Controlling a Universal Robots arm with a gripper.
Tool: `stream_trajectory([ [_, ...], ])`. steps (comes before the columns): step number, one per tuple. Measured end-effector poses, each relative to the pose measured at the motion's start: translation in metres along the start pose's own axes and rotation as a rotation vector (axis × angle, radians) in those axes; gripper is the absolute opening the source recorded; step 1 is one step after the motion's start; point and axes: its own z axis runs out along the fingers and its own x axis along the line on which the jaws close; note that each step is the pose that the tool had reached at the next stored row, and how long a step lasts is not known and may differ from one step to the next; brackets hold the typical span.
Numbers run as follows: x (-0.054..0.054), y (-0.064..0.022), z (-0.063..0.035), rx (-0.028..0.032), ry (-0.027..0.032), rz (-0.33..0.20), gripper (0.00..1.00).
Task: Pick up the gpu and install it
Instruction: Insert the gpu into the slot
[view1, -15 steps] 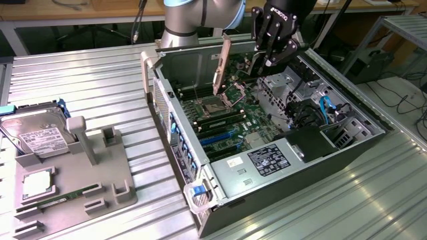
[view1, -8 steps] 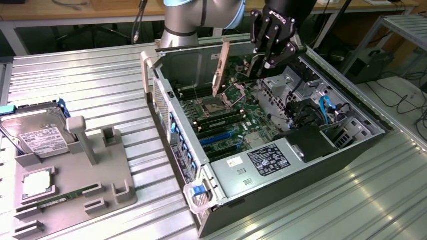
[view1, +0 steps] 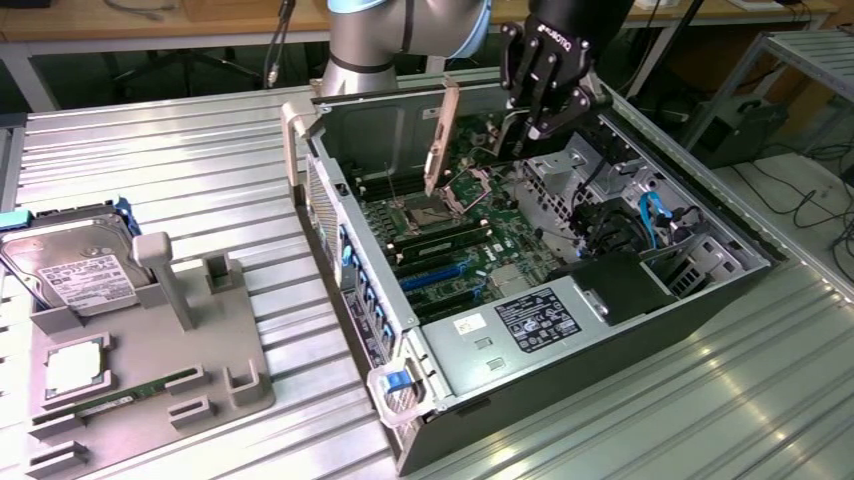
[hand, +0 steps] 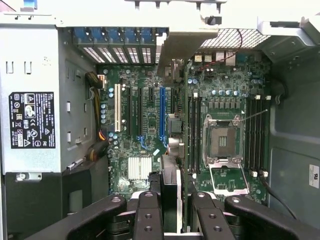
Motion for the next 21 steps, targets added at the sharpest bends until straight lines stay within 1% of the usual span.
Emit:
stream_trajectory([
  [9,0.0,-0.0001,0.0057,-0.0004,0.0,0.001,0.28],
  [21,0.0,-0.0004,0.0106,-0.0012,0.0,0.001,0.28],
])
